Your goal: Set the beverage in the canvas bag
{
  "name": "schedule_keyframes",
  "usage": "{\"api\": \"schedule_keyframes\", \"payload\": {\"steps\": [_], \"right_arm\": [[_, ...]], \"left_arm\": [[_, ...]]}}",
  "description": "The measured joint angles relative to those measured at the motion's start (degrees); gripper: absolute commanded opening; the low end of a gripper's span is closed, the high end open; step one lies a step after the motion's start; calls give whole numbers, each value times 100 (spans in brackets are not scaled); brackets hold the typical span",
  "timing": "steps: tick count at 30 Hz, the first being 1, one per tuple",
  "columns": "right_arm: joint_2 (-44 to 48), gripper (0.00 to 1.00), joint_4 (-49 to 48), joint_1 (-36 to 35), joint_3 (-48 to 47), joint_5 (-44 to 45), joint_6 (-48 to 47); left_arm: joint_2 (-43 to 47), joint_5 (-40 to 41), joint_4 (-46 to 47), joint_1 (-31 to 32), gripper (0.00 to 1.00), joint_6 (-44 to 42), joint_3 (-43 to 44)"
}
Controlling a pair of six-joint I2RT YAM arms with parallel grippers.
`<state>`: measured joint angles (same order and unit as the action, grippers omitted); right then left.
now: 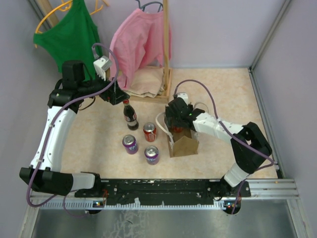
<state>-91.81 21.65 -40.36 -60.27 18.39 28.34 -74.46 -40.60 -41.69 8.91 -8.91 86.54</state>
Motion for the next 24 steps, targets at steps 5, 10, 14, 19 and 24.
{"api": "schedule_keyframes", "payload": {"steps": [5,10,14,19,24], "right_arm": [[275,88,-293,2,122,-33,-57],[601,88,-455,0,214,-39,-85],[933,88,-472,-2,216,-11,-90],[1515,85,-466,-2,197,125,-116],[1753,83,-358,-66,-485,170,-382]], "left_arm": [[2,-24,0,0,93,2,0],[4,-59,0,0,93,2,0],[22,-81,0,0,93,2,0],[33,-85,4,0,93,4,0],[83,-72,81,-2,94,103,-94]]}}
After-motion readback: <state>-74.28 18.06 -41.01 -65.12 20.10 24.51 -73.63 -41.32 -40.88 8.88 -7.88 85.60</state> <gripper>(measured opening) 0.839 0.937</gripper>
